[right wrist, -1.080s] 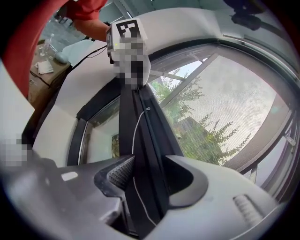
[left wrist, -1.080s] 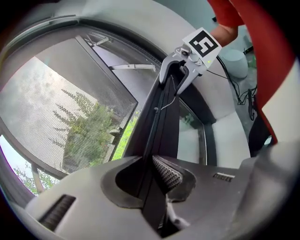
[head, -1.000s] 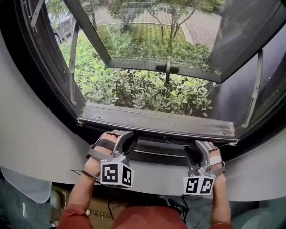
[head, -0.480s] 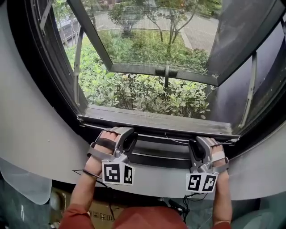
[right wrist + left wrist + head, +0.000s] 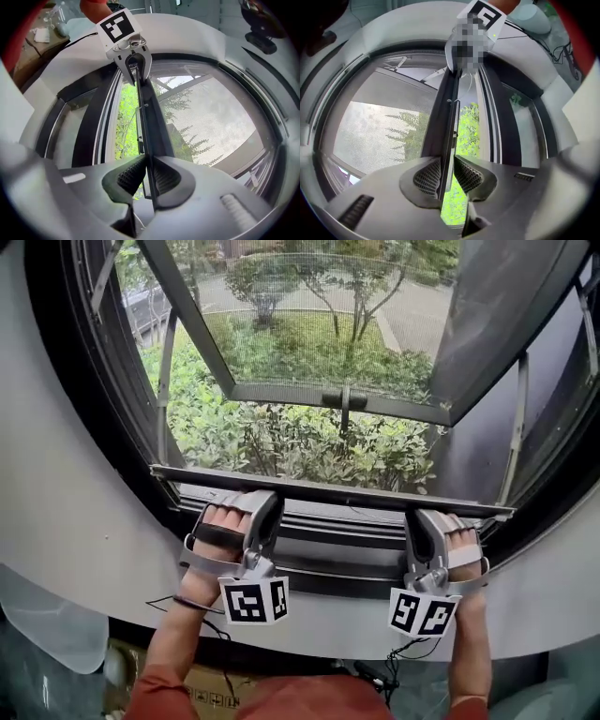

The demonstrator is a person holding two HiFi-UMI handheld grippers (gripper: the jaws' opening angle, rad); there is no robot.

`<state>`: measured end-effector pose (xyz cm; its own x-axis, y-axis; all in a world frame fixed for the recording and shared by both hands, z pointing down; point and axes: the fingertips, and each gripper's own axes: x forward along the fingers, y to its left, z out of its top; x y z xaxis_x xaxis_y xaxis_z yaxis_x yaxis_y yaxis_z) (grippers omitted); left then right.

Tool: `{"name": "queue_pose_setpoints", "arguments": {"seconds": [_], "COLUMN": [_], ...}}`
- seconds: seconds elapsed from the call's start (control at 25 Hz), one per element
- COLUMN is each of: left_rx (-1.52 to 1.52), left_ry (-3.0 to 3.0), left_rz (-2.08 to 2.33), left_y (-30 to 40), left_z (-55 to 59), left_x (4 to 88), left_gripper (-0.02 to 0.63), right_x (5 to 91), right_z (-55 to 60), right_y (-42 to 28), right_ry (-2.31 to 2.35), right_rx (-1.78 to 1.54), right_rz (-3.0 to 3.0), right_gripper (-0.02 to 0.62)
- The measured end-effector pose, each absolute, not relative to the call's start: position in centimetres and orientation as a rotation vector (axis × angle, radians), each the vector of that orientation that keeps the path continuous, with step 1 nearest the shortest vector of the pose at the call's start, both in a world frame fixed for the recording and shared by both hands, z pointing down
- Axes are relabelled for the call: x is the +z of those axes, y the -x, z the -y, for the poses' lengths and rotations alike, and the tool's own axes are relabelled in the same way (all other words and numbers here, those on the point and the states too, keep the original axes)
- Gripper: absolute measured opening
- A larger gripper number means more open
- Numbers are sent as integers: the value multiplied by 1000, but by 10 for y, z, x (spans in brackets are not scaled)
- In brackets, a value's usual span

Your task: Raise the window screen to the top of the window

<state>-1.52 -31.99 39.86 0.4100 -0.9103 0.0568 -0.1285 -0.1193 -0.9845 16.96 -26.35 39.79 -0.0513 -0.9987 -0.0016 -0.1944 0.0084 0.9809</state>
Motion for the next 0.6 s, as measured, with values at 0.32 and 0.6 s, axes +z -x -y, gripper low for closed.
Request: {"name": "queue_pose_setpoints", "arguments": {"seconds": [0.32,0.6], "left_rx": [-850,-823], "left_ry": [1420,1305], "left_rz": [-1028,-1067], "left_y": [15,14], "left_z": [320,324], "left_x": [354,303], "left_gripper": [66,64], "right_x": [357,306], "right_z": [266,271], "right_y": [-170,-172], "right_ry": [-1358,-1381], "right_rx": [-1199,-1266], "right_rz": [1221,1104], "right_gripper": [58,60]}}
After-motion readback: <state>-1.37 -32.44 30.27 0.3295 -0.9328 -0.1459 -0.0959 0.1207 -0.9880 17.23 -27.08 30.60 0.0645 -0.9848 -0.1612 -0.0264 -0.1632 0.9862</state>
